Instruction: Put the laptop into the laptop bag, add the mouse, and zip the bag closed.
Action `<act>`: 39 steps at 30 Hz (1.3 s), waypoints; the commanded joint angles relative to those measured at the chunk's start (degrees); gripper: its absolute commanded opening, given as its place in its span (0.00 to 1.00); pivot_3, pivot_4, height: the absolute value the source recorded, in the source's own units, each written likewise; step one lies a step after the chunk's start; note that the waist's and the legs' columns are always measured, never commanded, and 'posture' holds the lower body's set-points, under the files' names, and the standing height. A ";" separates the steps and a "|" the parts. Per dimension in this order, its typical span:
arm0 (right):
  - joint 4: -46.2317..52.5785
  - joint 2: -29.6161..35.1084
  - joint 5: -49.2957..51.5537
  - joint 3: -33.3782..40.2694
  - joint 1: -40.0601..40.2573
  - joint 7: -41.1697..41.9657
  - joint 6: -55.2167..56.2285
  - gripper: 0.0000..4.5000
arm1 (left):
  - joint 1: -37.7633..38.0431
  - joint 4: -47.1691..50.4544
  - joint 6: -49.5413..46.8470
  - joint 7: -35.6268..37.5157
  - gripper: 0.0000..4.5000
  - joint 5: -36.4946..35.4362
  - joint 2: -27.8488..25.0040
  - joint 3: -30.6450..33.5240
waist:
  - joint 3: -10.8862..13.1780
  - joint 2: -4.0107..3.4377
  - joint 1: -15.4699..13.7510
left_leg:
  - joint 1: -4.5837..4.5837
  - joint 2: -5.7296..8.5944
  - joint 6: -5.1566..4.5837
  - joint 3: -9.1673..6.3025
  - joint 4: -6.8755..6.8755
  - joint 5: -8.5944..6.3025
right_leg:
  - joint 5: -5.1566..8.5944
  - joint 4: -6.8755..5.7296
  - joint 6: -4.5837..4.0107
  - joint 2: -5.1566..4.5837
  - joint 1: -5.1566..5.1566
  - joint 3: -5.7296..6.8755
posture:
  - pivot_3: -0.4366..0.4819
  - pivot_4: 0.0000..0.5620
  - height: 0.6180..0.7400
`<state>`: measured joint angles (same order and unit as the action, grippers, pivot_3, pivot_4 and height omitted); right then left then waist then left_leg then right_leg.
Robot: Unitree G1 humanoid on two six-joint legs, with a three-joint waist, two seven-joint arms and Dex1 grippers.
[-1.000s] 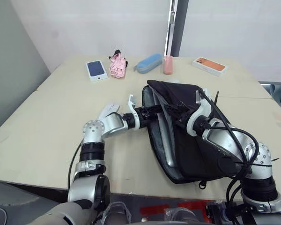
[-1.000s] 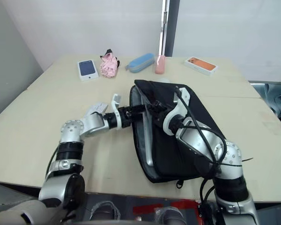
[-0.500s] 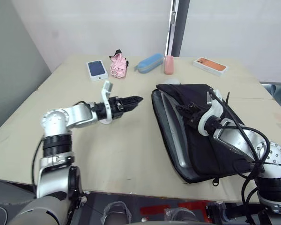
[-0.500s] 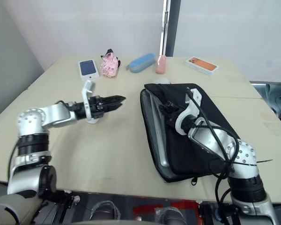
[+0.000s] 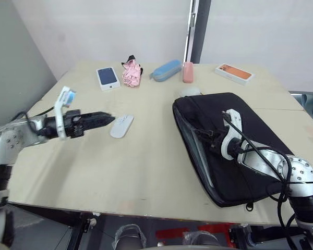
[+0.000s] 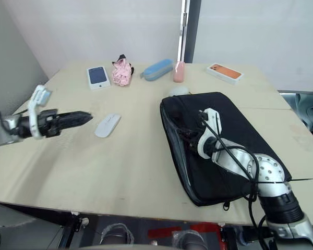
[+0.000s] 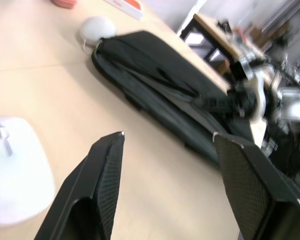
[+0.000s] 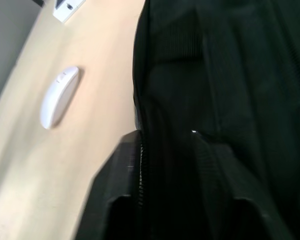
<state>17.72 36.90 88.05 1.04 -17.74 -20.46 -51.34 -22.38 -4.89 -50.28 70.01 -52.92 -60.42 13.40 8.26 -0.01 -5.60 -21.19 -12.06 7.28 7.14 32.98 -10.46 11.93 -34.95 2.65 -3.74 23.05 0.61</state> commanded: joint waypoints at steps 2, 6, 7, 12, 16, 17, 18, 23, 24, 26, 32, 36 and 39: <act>1.67 2.88 0.95 4.02 -2.57 7.54 -2.43 0.73 | 4.35 -2.93 9.54 11.18 0.66 6.78 -4.22 1.14 | -0.01 -0.01 0.04 | 0.04 0.00 -0.01 0.01 0.00 0.01 | 0.01 -0.08 -0.03 -0.01 0.00 -0.02 | 0.48 0.27 1.00; 5.44 6.37 4.50 7.87 -3.02 16.01 -3.95 0.99 | 7.00 -7.52 14.68 15.20 0.66 10.33 -5.08 2.79 | -0.01 -0.01 0.15 | 0.07 -0.03 -0.02 0.15 -0.03 0.01 | 0.06 -0.16 -0.10 0.02 0.03 -0.16 | 0.48 0.27 1.00; 6.15 7.06 5.00 8.71 -2.82 17.75 -4.00 0.99 | 7.06 -8.53 15.71 15.50 0.66 11.05 -5.00 3.07 | -0.03 0.01 0.13 | 0.08 -0.04 -0.03 0.17 -0.04 0.01 | 0.08 -0.18 -0.13 0.02 0.03 -0.18 | 0.48 0.27 1.00; 8.69 14.05 2.29 16.52 0.66 28.32 -4.16 0.99 | 6.14 -14.99 19.69 16.08 0.66 13.99 -4.74 4.57 | -0.07 0.07 -0.30 | 0.07 -0.09 -0.10 0.17 -0.02 0.01 | 0.35 -0.18 -0.63 0.05 0.02 -0.16 | 0.48 0.27 1.00; 10.55 26.91 -17.33 30.15 16.62 49.18 -1.29 0.99 | 7.50 -22.22 26.45 14.58 0.66 18.02 -5.23 7.38 | -0.09 0.10 -1.29 | 0.04 -0.08 -0.30 0.18 -0.03 -0.07 | 0.47 -0.11 -0.83 0.03 0.03 -0.15 | 0.48 0.27 1.00; 10.23 28.46 -22.61 33.67 21.62 55.27 1.30 0.99 | 7.94 -23.63 27.45 14.67 0.66 18.64 -5.38 7.87 | -0.14 0.18 -1.43 | 0.02 -0.08 -0.43 0.19 -0.03 -0.15 | 0.50 -0.08 -0.84 0.03 0.02 -0.15 | 0.48 0.27 1.00; 9.76 28.90 -28.40 36.28 26.60 60.80 5.36 0.99 | 8.56 -24.70 29.08 14.56 0.66 19.63 -5.25 8.16 | -0.20 0.27 -1.45 | 0.04 -0.09 -0.47 0.20 -0.02 -0.17 | 0.52 -0.06 -0.84 0.03 0.01 -0.15 | 0.48 0.27 1.00; 6.72 25.74 -39.19 45.70 36.76 77.40 15.81 0.99 | 12.95 -25.78 33.29 15.28 0.66 21.37 -5.15 10.83 | -0.30 0.35 -0.59 | 0.11 -0.14 -0.69 0.26 0.05 -0.30 | 0.60 -0.22 -0.94 0.00 0.02 -0.16 | 0.48 0.27 1.00; 5.19 25.56 -40.69 46.38 36.86 77.96 16.38 0.99 | 13.40 -25.75 34.27 14.42 0.66 21.54 -4.95 11.76 | -0.30 0.36 -0.38 | 0.13 -0.15 -0.72 0.28 0.13 -0.28 | 0.60 -0.28 -0.95 0.00 0.02 -0.19 | 0.48 0.27 1.00; 2.92 25.15 -42.90 47.04 36.73 79.07 17.19 0.99 | 14.29 -24.15 33.91 13.74 0.66 20.46 -4.50 13.91 | -0.34 0.37 0.01 | 0.16 -0.17 -0.76 0.31 0.24 -0.26 | 0.58 -0.36 -0.99 -0.01 0.00 -0.23 | 0.48 0.27 1.00; 1.71 24.40 -45.78 44.76 34.38 80.48 18.26 0.99 | 16.42 -16.16 34.85 11.92 0.66 20.13 -1.14 15.47 | -0.47 0.17 0.09 | 0.26 -0.17 -1.02 0.41 0.27 -0.10 | 0.57 -0.53 -1.03 -0.05 0.00 -0.29 | 0.48 0.27 1.00; 4.08 24.56 -45.81 41.94 31.70 80.30 17.71 1.00 | 15.10 -13.25 32.75 10.85 0.99 19.58 0.86 14.13 | -0.49 0.17 0.12 | 0.24 -0.20 -1.35 0.40 0.26 0.11 | 0.60 -0.57 -1.09 -0.02 0.03 -0.26 | 0.48 0.27 1.00; 6.54 24.75 -44.60 40.22 29.12 79.84 17.03 1.00 | 13.81 -12.09 32.03 8.86 0.99 20.68 2.09 12.37 | -0.50 0.16 0.13 | 0.22 -0.19 -1.35 0.43 0.27 0.11 | 0.61 -0.56 -1.10 -0.02 0.04 -0.28 | 0.48 0.27 1.00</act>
<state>21.87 61.36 42.39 41.02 12.59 59.48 -34.20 -7.43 -18.70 -17.87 79.97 -31.84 -58.55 25.75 7.76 0.14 -5.47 -20.96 -12.26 5.93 7.58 33.25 -10.35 12.54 -35.51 1.54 -3.76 23.10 0.32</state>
